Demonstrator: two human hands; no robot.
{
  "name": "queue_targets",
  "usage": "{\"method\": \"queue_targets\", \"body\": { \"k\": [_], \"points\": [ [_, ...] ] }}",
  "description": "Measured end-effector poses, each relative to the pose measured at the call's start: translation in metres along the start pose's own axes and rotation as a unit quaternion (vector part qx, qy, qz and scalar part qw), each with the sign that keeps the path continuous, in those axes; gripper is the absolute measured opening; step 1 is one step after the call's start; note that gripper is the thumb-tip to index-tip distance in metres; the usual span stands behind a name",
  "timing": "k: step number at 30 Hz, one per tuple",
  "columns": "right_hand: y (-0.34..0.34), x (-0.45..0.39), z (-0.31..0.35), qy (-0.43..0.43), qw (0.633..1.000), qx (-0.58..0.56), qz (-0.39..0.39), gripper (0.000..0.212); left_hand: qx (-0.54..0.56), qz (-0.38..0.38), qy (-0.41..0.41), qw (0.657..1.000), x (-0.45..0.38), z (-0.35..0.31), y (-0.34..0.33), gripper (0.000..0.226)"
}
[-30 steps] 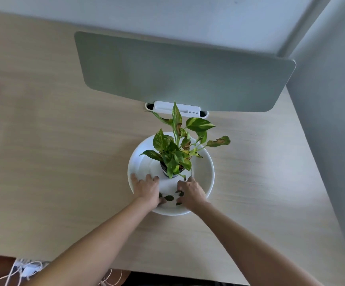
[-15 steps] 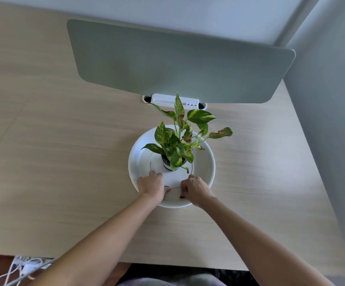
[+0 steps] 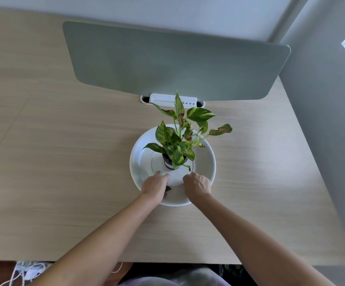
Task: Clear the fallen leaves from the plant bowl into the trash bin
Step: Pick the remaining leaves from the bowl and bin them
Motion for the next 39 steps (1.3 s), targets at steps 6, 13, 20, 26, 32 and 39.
{"method": "queue_targets", "body": {
  "k": [6,13,20,26,32,39],
  "points": [
    [0.001,0.000,0.002,0.036,0.998,-0.035,0.023,0.028,0.044,0.013,-0.079,0.996,-0.003,0.003,-0.006,0.029],
    [0.007,-0.011,-0.021,-0.011,0.973,-0.231,0.023,0.022,0.255,-0.035,-0.022,0.966,-0.010,0.028,0.015,0.017],
    [0.020,-0.002,-0.061,-0.156,0.882,-0.445,-0.028,0.027,0.438,0.024,0.075,0.895,-0.009,0.059,0.034,0.025],
    [0.016,-0.004,-0.048,-0.164,0.875,-0.456,-0.005,0.033,0.117,0.160,-0.082,0.977,-0.004,0.015,0.007,0.034],
    [0.013,-0.003,-0.049,-0.167,0.870,-0.463,0.005,0.028,-0.012,0.220,-0.130,0.967,-0.008,0.010,-0.009,0.033],
    [0.007,-0.005,-0.052,-0.178,0.866,-0.467,-0.001,0.030,-0.087,0.256,-0.136,0.953,-0.006,0.013,-0.012,0.013]
  ]
}}
Point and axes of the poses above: each hand's wrist, its own x-axis away from the middle knuckle, its own y-axis out of the back of the hand, z = x × y, the point moved 7 cm from there along -x, towards the middle knuckle, and after that the axes turned 3 degrees about -x, right-handed, at the moved point
